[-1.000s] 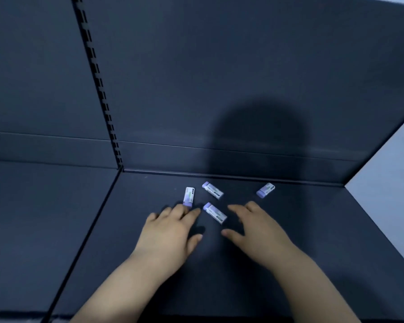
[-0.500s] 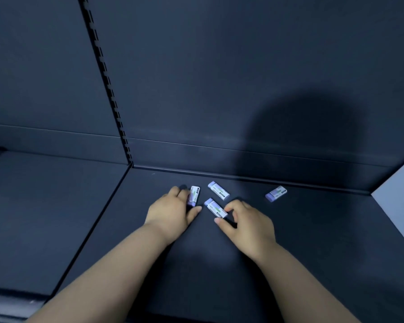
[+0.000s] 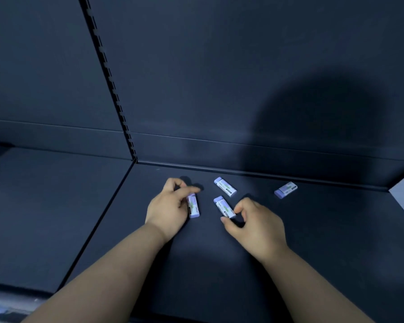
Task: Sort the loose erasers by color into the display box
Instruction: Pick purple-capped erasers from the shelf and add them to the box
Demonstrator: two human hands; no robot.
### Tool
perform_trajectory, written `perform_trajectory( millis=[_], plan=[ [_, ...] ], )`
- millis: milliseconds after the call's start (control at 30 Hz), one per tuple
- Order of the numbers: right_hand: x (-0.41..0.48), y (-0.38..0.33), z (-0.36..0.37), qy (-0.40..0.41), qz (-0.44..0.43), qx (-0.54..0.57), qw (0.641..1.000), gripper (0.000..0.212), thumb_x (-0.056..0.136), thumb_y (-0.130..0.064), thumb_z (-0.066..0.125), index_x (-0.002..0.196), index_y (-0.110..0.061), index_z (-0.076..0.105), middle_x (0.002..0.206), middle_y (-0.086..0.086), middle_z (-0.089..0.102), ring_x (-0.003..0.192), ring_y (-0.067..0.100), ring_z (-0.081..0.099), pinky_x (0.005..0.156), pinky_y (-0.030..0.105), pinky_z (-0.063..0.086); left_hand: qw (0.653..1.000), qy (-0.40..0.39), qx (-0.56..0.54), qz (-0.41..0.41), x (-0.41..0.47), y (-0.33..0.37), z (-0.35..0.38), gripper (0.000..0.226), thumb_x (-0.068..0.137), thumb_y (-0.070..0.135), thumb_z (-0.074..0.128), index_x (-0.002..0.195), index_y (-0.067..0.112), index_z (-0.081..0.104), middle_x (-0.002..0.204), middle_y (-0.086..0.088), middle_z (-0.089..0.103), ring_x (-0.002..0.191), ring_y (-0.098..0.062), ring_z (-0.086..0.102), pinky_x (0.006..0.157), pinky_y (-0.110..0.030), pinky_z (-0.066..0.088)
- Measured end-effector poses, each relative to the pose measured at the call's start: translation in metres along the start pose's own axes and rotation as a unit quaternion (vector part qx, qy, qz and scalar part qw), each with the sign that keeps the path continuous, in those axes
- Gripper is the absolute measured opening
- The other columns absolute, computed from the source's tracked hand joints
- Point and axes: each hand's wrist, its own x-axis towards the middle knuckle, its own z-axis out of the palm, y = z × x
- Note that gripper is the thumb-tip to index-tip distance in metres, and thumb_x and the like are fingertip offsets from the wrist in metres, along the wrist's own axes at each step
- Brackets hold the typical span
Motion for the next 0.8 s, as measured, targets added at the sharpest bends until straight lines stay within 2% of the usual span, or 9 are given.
perform_trajectory(
  millis=[100, 200, 267, 367, 467, 567, 633, 700, 800],
  plan=[
    [-0.001, -0.001, -0.002, -0.011, -0.013, 0.002, 1.0, 0.035, 0.075, -0.064, 0.059, 0.084, -0.036, 0.041, 0.067, -0.021, 0.041, 0.073, 0.001, 0.045, 0.06, 0.019, 0.032, 0.999, 0.01, 0.008, -0.043, 0.004, -0.001, -0.002, 0.033, 0.093, 0.02, 0.048, 0.123, 0.029, 0.057, 0.116, 0.009, 0.05, 0.098, -0.014, 0.056, 0.077, -0.018, 0.035],
    [-0.001, 0.001, -0.002, -0.015, -0.025, 0.001, 1.0, 0.034, 0.074, -0.064, 0.06, 0.083, -0.036, 0.042, 0.066, -0.021, 0.039, 0.073, 0.001, 0.043, 0.056, 0.013, 0.029, 0.999, -0.015, 0.005, -0.045, 0.002, -0.005, -0.006, 0.026, 0.091, 0.033, 0.054, 0.115, 0.028, 0.061, 0.105, 0.012, 0.048, 0.097, -0.01, 0.054, 0.075, -0.014, 0.031],
    [-0.001, 0.002, 0.0, -0.009, -0.042, -0.001, 0.999, 0.032, 0.073, -0.064, 0.059, 0.079, -0.035, 0.046, 0.064, -0.021, 0.038, 0.07, 0.001, 0.042, 0.054, 0.01, 0.024, 0.998, -0.06, 0.001, -0.022, -0.002, -0.009, -0.01, 0.039, 0.085, 0.043, 0.061, 0.121, 0.029, 0.057, 0.102, 0.015, 0.042, 0.093, -0.005, 0.05, 0.08, -0.012, 0.031],
    [-0.003, 0.005, 0.003, 0.011, -0.082, 0.015, 0.996, 0.035, 0.067, -0.067, 0.05, 0.077, -0.034, 0.054, 0.061, -0.02, 0.038, 0.065, 0.001, 0.043, 0.053, 0.009, 0.023, 0.99, -0.14, -0.009, -0.011, -0.001, -0.013, -0.018, 0.07, 0.072, 0.054, 0.071, 0.134, 0.031, 0.046, 0.11, 0.015, 0.038, 0.098, -0.003, 0.045, 0.091, -0.016, 0.035],
    [0.0, 0.007, 0.002, -0.021, -0.087, 0.024, 0.996, 0.047, 0.068, -0.064, 0.059, 0.105, -0.035, 0.057, 0.072, -0.019, 0.041, 0.076, 0.004, 0.045, 0.064, 0.014, 0.033, 0.984, -0.175, -0.036, -0.008, 0.003, -0.016, -0.023, 0.077, 0.066, 0.048, 0.079, 0.134, 0.033, 0.046, 0.11, 0.016, 0.038, 0.095, 0.0, 0.046, 0.092, -0.016, 0.037],
    [0.006, 0.005, 0.002, -0.05, -0.061, 0.005, 0.997, 0.079, 0.068, -0.069, 0.061, 0.135, -0.031, 0.042, 0.09, -0.018, 0.043, 0.093, 0.008, 0.045, 0.088, 0.025, 0.037, 0.98, -0.192, -0.046, 0.004, 0.005, -0.017, -0.023, 0.067, 0.066, 0.044, 0.08, 0.126, 0.044, 0.049, 0.107, 0.021, 0.038, 0.102, -0.004, 0.043, 0.098, -0.018, 0.035],
    [0.009, 0.003, 0.003, -0.066, -0.048, -0.007, 0.997, 0.088, 0.064, -0.078, 0.05, 0.139, -0.033, 0.037, 0.103, -0.016, 0.045, 0.104, 0.009, 0.046, 0.096, 0.027, 0.035, 0.977, -0.213, -0.012, 0.026, 0.004, -0.014, -0.021, 0.067, 0.065, 0.051, 0.078, 0.123, 0.054, 0.045, 0.106, 0.024, 0.034, 0.111, -0.004, 0.033, 0.103, -0.019, 0.026],
    [0.011, 0.003, 0.005, -0.068, -0.046, -0.011, 0.997, 0.091, 0.058, -0.083, 0.036, 0.135, -0.037, 0.041, 0.108, -0.018, 0.047, 0.106, 0.008, 0.046, 0.096, 0.028, 0.036, 0.973, -0.228, 0.022, 0.035, 0.003, -0.009, -0.02, 0.076, 0.065, 0.055, 0.076, 0.13, 0.054, 0.037, 0.111, 0.02, 0.033, 0.116, -0.004, 0.026, 0.105, -0.019, 0.02],
    [0.013, 0.001, 0.002, -0.079, -0.038, -0.005, 0.996, 0.08, 0.059, -0.081, 0.043, 0.129, -0.042, 0.044, 0.105, -0.02, 0.046, 0.107, 0.008, 0.047, 0.093, 0.027, 0.036, 0.968, -0.246, 0.034, 0.016, 0.001, -0.004, -0.02, 0.087, 0.067, 0.058, 0.073, 0.14, 0.047, 0.027, 0.119, 0.015, 0.033, 0.121, -0.005, 0.025, 0.107, -0.022, 0.022]
  ],
)
